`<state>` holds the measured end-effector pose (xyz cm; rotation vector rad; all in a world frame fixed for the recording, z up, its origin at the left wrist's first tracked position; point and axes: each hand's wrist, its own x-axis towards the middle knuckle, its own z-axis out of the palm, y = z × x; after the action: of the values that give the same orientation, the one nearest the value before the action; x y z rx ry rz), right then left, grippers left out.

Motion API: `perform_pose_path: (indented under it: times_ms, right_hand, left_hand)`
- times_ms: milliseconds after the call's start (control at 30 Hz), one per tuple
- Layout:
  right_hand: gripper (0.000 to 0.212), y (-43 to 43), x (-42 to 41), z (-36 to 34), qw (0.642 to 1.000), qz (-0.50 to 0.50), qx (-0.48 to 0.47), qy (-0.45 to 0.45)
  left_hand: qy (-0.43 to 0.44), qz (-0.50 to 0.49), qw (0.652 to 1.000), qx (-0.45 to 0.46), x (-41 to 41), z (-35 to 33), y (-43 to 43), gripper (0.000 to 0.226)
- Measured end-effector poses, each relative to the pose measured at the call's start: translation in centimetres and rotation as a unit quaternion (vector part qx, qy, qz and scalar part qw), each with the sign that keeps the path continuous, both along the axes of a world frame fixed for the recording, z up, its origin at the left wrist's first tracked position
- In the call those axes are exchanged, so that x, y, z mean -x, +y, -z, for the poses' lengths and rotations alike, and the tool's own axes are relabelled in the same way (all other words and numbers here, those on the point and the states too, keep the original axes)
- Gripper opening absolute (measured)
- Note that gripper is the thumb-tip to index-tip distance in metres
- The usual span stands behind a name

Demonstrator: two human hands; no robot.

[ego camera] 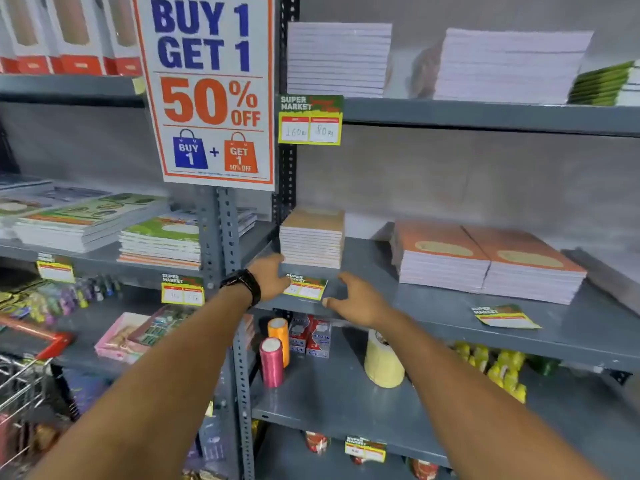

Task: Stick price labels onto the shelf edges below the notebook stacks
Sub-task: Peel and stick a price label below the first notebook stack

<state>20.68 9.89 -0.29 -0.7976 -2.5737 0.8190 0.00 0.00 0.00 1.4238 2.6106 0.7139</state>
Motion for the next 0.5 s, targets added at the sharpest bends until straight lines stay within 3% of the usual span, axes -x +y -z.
perform_pose_path:
  times_ms: [167, 267, 400, 500]
  right_hand:
    - [0.062, 1.0, 3.2, 0.4, 0.999, 0.021, -0.001, -0.035]
    - [0.066, 1.9, 4.9, 0.7, 0.998, 0.034, 0.003, -0.053]
    - [0.068, 2.9, 6.6, 1.1, 0.998, 0.047, 0.017, -0.046]
    - [0.056, 3.4, 7.6, 1.3, 0.996, 0.056, 0.071, 0.013]
  left_hand:
    - [-0.040, 0.014, 0.991, 0.124, 0.5, 0.9, 1.9, 0.080]
    - [-0.048, 0.047, 0.993, 0.096, 1.0, 1.3, 2.9, 0.077]
    - [-0.087, 0.076, 0.992, 0.044, 2.1, 1.3, 3.8, 0.050]
    - [-0.125, 0.095, 0.987, -0.030, 2.9, 1.4, 4.0, 0.019]
